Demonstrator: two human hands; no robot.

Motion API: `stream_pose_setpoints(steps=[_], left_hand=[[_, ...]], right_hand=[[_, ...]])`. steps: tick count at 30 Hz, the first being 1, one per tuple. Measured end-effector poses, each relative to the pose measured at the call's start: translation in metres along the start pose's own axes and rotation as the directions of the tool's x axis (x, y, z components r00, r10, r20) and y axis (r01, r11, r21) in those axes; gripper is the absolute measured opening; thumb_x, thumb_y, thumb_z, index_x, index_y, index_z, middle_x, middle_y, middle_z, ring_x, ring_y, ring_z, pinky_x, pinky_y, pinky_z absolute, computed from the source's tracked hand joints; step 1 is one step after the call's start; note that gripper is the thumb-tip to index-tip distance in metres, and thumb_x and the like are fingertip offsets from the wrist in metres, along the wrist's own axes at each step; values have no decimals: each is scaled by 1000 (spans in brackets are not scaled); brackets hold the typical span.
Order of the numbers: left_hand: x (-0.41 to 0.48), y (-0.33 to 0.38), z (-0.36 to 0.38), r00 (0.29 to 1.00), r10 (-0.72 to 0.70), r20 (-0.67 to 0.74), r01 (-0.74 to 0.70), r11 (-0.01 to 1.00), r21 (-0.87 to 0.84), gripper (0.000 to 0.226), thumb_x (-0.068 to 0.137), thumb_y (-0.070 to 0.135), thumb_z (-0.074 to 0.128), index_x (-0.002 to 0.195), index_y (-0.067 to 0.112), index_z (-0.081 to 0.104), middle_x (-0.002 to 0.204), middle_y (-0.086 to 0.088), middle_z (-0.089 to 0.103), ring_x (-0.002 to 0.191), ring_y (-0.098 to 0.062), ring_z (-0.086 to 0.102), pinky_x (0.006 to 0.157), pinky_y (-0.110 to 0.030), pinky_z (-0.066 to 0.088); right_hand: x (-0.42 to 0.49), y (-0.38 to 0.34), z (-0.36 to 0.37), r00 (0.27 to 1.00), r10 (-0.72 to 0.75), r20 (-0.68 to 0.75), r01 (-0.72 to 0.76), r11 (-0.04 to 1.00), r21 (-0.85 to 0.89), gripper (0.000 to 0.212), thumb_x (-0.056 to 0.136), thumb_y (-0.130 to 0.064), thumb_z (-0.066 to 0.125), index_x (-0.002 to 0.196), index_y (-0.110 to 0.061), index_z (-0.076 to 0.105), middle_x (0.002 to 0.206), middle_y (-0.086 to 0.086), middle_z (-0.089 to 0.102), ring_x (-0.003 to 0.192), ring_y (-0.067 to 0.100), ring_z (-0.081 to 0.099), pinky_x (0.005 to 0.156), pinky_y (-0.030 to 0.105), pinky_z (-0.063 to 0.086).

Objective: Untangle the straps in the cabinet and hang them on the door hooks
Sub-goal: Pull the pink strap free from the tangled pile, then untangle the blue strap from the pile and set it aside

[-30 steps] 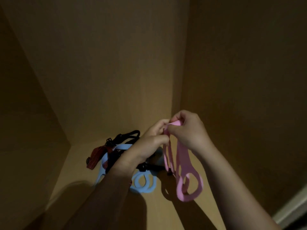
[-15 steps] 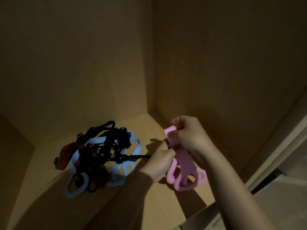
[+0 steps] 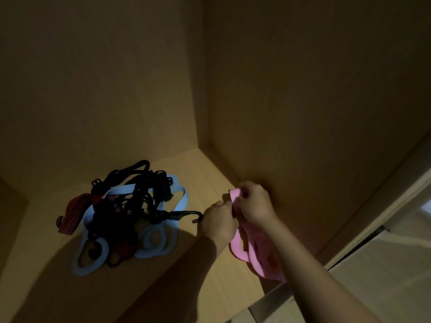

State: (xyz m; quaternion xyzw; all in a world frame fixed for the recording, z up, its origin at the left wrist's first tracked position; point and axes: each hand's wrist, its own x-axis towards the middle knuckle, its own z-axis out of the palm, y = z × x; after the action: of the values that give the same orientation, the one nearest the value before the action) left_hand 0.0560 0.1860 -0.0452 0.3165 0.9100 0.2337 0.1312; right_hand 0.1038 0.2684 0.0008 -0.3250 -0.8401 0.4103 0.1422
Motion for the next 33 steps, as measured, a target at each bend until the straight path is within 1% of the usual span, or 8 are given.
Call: stream_pose_setpoints(steps=[5,7,11,15,18,22,29,33], left_hand=[[4,-8,-2,999,-18,34,21,994,-111,24,86,29,53,107,16,55,103,-3,59,95,-23,58,85,-40,50],[4,-15,-9,1000,-11,10,12,994,-106,30,84,37,54,110,20,55,103,0,58,94,-21,58,83,-39,51],[1,-34,-28,981,36,-188,-51,996,-77,26,83,27,55,105,14,60,96,-3,60,87,-22,57,75,-29,46],[-4,-64,-45,891,124,-436,-122,992,33,26,72,20,51,88,6,66,80,-11,62,77,-30,58,65,-28,41],[-8,-83,-57,945,87,-315,-16,975,221,38,74,28,45,101,9,62,95,-11,62,89,-30,57,75,-35,48],[-19,-102,-67,972,17,-233,74,924,374,28,88,37,39,100,17,54,99,-5,59,97,-24,53,91,-37,38],[-32,-117,-80,955,-19,-297,182,827,532,37,95,39,30,82,16,55,87,-5,61,86,-22,55,83,-35,36],[-32,-120,-81,947,-58,-317,209,860,465,37,94,39,33,85,16,60,87,-3,64,87,-21,58,86,-35,37]], right_hand=[[8,7,6,999,-37,4,37,999,-20,34,87,-3,50,121,-2,55,120,14,61,111,24,56,86,22,38],[12,6,10,997,-79,-8,78,994,-79,30,87,-6,50,117,-4,57,118,13,58,106,24,56,85,26,41],[14,-10,24,975,-212,-71,194,960,-203,26,86,-13,52,109,-5,60,114,13,55,109,30,47,92,37,39],[15,-35,43,956,-295,12,294,951,-94,22,86,-10,51,105,-4,61,110,12,58,105,25,50,83,30,41],[16,-50,63,938,-327,114,333,942,-40,12,87,-10,50,93,-7,60,94,6,54,87,20,51,69,25,35],[14,-56,88,914,-307,265,337,938,-76,14,88,-8,46,95,-5,59,99,9,51,87,22,49,72,27,36],[13,-51,109,958,-136,254,187,964,-187,36,91,-16,48,125,-5,42,124,17,44,117,34,40,94,38,38],[16,-45,115,960,-126,248,164,977,-139,31,88,-8,53,116,-2,43,114,19,51,100,33,52,75,37,42]])
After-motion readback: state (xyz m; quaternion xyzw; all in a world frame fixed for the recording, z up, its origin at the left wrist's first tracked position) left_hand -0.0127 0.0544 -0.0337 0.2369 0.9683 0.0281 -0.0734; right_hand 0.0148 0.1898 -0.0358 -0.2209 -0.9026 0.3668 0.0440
